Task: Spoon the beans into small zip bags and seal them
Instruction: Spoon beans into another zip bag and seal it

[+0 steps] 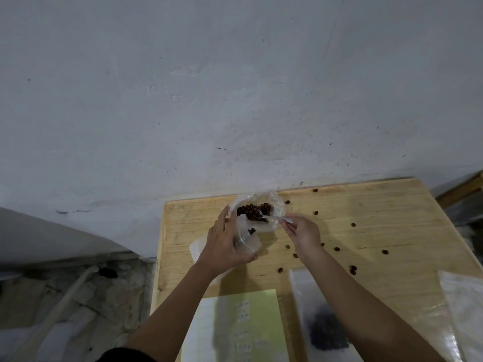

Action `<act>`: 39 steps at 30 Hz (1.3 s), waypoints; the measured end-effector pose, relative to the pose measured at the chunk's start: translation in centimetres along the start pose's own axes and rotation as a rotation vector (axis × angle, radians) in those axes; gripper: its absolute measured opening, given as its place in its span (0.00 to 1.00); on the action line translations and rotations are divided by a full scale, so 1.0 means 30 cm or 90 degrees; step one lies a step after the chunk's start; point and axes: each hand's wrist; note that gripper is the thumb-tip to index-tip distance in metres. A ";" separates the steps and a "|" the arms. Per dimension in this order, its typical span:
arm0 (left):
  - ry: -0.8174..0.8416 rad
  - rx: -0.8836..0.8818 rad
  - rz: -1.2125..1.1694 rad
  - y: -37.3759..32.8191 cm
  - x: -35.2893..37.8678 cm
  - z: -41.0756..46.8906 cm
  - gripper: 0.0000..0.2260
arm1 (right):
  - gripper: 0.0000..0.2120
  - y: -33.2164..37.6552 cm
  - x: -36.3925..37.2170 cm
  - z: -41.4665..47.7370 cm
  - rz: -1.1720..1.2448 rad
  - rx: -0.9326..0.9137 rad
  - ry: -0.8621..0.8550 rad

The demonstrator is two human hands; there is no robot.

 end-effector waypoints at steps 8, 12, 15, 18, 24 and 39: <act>0.007 -0.007 0.019 0.005 -0.007 0.012 0.55 | 0.07 0.027 0.016 -0.017 0.049 0.029 -0.001; 0.005 -0.023 0.009 0.010 -0.010 0.019 0.55 | 0.07 0.056 -0.015 -0.028 0.015 -0.011 -0.007; 0.007 -0.030 -0.001 0.014 -0.010 0.023 0.55 | 0.07 0.082 -0.055 -0.038 -0.003 -0.045 0.014; 0.010 -0.043 -0.011 0.013 -0.014 0.031 0.56 | 0.07 0.107 -0.091 -0.059 -0.031 -0.079 0.036; 0.016 -0.045 -0.011 0.003 -0.012 0.045 0.57 | 0.10 0.117 -0.099 -0.099 -0.122 -0.137 0.107; 0.004 -0.012 -0.047 0.000 -0.043 0.018 0.53 | 0.08 0.104 -0.090 -0.086 -0.128 -0.225 0.104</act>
Point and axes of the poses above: each hand's wrist, its own z-axis towards the middle knuckle, its own x-axis out of the palm, y = z × x, and after that the axes turned 6 degrees about y, right-handed
